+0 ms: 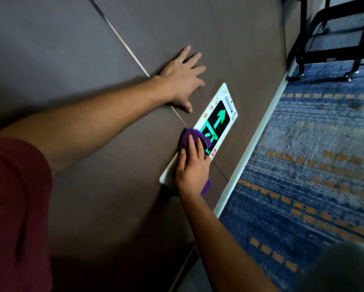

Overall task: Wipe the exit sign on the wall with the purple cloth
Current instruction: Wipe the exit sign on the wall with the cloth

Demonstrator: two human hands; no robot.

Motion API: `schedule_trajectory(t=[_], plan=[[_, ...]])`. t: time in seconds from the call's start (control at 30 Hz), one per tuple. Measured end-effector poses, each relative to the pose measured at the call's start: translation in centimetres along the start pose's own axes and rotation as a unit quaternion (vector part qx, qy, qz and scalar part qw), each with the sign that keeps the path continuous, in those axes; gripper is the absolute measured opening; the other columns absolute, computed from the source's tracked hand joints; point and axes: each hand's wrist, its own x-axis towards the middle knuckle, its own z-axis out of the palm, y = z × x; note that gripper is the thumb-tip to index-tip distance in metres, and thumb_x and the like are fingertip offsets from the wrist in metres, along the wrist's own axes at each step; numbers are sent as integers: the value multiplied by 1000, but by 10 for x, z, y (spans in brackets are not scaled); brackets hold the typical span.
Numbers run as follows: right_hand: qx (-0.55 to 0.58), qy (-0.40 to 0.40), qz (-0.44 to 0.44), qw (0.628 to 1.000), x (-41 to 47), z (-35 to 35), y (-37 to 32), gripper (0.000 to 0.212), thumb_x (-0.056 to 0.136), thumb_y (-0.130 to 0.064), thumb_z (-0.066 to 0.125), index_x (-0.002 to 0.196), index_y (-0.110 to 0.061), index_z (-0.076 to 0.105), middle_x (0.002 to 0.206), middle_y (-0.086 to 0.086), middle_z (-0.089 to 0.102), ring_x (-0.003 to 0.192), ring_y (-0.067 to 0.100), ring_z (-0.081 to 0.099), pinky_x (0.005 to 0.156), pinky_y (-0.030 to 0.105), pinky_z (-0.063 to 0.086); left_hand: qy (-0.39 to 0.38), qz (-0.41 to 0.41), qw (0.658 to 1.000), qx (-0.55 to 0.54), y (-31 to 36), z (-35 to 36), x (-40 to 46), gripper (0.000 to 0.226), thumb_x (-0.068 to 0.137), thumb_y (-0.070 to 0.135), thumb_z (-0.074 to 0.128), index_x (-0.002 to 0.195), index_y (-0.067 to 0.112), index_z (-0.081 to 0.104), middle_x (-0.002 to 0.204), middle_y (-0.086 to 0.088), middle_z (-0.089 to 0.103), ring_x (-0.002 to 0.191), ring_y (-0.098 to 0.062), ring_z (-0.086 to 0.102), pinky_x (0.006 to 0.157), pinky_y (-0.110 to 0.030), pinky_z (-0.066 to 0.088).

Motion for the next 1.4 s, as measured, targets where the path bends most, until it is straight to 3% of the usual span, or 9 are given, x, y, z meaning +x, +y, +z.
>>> schedule_trajectory(t=[0.27,0.5,0.7,0.87,1.23,1.4], plan=[[-3,-7,-33,999,21,-1,5,47,103,-41,42,150,-43,39,156,-7,41,115,29,49,84,39,51,2,-7,1000,-12,2,3,-4,90,79,79,59,153,31,42,167,-7,27,157,-37,7,125,-60,2],[16,-16,-6,1000,88,-8,4,47,103,-39,43,150,-41,39,157,-7,40,121,34,49,89,41,49,22,-15,1000,-5,1,10,-3,85,82,74,60,152,29,44,165,-7,30,157,-37,9,125,-61,3],[30,3,-8,1000,45,-2,7,46,101,-35,51,147,-40,46,155,-6,45,115,30,50,92,40,51,22,-8,1000,-20,3,11,1,88,80,73,63,153,29,43,165,-4,31,157,-35,9,126,-59,2],[34,5,-27,999,24,-2,11,45,99,-32,55,144,-37,52,151,-5,49,123,29,50,94,36,47,15,-10,1000,-20,5,11,4,89,80,74,62,152,25,46,165,-5,31,157,-34,9,126,-59,2],[31,-67,2,997,104,-23,11,48,103,-36,46,151,-39,40,160,-6,37,132,32,46,97,38,43,24,-14,999,-17,7,14,6,82,82,71,62,148,23,52,163,-6,35,157,-34,12,125,-61,3],[22,-73,-12,997,89,-22,9,50,103,-38,47,153,-41,37,162,-7,33,129,31,46,95,36,42,29,-14,999,-13,8,13,4,82,83,72,61,149,25,50,164,-5,34,157,-33,12,125,-60,3]])
